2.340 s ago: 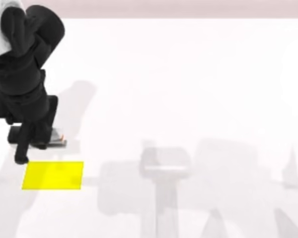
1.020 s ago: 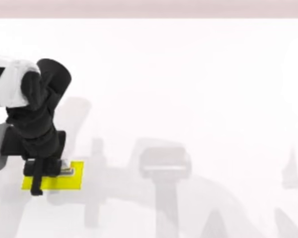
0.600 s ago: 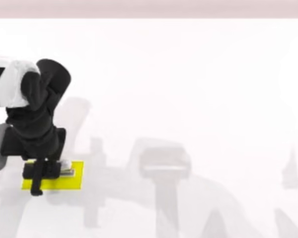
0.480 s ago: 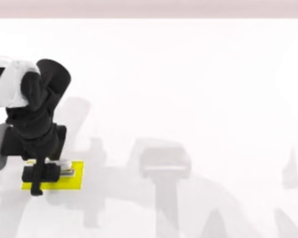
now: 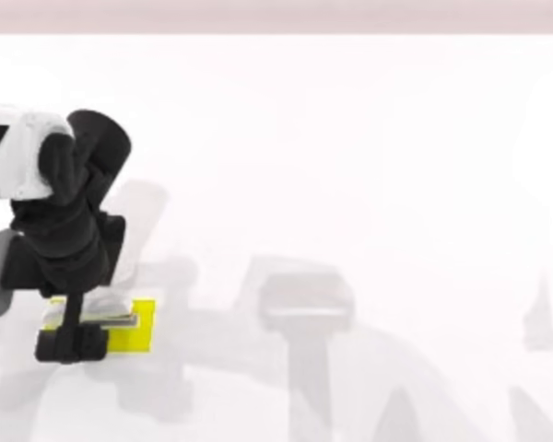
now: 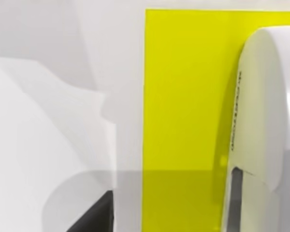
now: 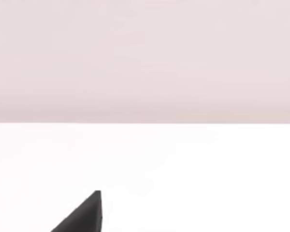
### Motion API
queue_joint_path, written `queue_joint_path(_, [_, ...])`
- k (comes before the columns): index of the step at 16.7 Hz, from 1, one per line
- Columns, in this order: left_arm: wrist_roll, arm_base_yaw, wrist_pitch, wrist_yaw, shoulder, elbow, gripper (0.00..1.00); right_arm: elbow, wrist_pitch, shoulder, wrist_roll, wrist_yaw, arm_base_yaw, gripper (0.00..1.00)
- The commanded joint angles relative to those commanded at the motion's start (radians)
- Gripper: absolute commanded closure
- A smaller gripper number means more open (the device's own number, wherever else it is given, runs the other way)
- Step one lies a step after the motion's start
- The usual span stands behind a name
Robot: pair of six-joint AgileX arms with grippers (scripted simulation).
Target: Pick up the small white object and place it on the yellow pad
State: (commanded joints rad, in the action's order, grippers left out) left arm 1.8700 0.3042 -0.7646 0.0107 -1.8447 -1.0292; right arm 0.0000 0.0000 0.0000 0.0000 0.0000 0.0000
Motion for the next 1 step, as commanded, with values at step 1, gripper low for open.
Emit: queue_joint_path(1, [0.0, 0.0, 0.0, 0.0, 0.0, 0.0, 0.0, 0.0, 0.0, 0.0, 0.0, 0.0, 0.0, 0.0])
